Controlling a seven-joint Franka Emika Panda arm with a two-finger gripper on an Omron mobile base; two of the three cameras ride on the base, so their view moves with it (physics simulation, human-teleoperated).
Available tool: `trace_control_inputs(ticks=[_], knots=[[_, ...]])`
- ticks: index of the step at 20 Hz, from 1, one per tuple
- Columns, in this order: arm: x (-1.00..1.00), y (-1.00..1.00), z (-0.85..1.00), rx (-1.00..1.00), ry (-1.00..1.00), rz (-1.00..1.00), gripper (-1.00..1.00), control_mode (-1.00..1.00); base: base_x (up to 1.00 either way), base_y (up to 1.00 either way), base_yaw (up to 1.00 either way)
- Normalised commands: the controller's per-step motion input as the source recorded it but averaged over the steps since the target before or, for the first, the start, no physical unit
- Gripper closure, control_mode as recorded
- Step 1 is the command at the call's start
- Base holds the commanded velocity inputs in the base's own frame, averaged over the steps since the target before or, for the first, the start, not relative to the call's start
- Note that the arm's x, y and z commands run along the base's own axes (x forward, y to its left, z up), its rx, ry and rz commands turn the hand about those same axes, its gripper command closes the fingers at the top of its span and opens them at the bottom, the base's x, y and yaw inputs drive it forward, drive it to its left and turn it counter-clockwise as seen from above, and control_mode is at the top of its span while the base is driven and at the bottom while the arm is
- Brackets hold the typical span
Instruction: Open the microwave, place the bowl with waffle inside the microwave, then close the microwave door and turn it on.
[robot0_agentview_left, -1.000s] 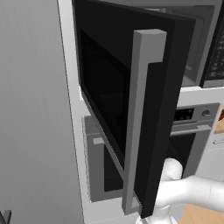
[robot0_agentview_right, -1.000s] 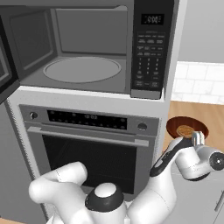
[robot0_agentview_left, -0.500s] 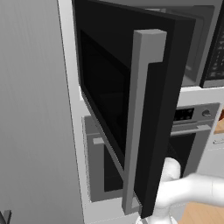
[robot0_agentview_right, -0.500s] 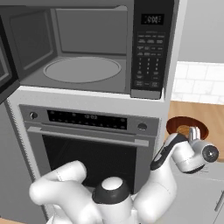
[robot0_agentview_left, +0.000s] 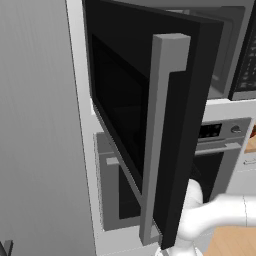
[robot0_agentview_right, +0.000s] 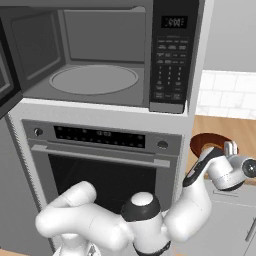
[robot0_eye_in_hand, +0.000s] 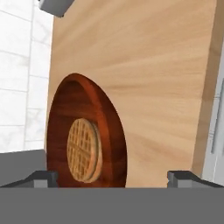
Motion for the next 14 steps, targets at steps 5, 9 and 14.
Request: trace_control_inputs(ticks=[5, 9, 14], knots=[[0.19, -0.07, -0.25, 0.02, 0.00, 0.13, -1.00, -1.00, 0.00, 0.00, 0.00], [0.02, 0.00, -0.36, 0.01, 0.02, 0.20, -1.00, -1.00, 0.00, 0.00, 0.00], [0.20, 0.00, -0.13, 0.10, 0.00, 0.13, -1.00, -1.00, 0.00, 0.00, 0.00]])
